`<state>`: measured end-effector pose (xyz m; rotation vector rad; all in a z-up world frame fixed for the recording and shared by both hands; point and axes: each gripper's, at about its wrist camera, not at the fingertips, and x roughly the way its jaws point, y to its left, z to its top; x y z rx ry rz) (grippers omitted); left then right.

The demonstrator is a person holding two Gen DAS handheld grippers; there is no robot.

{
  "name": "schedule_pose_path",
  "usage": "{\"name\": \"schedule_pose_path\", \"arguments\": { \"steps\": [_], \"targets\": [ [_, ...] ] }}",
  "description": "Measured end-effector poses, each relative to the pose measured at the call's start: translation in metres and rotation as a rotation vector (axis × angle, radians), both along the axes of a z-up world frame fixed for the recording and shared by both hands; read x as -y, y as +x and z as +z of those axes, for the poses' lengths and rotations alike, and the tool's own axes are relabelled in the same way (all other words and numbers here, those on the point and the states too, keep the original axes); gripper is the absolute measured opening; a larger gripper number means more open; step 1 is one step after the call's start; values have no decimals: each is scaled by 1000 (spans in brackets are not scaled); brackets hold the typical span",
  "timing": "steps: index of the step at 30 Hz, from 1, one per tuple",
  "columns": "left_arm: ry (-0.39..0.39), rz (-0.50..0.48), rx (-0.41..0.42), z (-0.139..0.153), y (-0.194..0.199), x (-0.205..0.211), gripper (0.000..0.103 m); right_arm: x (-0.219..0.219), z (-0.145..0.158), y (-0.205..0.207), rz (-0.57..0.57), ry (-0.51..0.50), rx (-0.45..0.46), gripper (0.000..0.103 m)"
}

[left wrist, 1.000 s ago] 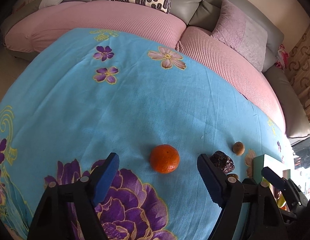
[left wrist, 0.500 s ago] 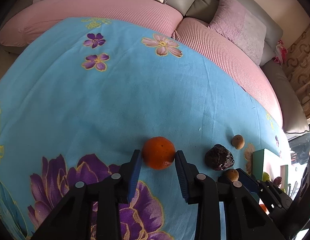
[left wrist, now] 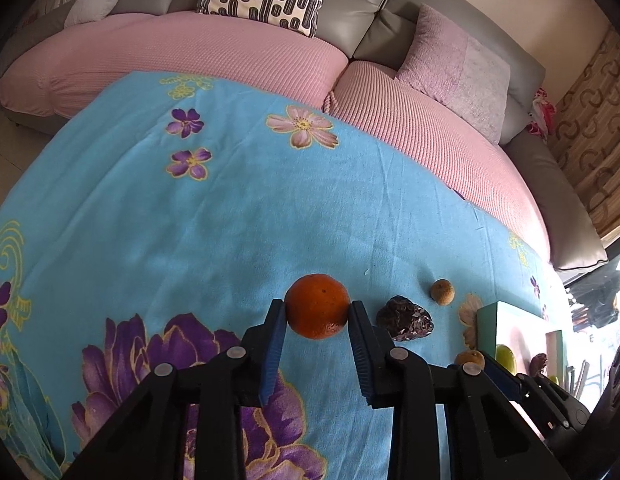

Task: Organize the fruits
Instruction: 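Grasp an orange with the left tool while the right tool grasps a small brown round fruit, then carry the orange with the left tool and the brown fruit with the right tool over the tray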

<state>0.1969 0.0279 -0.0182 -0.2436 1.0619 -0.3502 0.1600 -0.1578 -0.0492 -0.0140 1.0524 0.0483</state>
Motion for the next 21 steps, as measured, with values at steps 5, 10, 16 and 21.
{"name": "schedule_pose_path", "arguments": {
  "steps": [5,10,16,21],
  "targets": [
    [-15,-18,38,15,-12,3,34,1,21,-15,-17,7,43,28],
    [-23,-61,87,33,-26,13,34,8,41,-34,-55,9,72,28],
    [15,-110,131,44,-39,30,34,24,60,-64,-111,2,104,28],
    [54,-147,131,41,-46,47,34,42,69,-85,-160,8,119,28]
  ]
}}
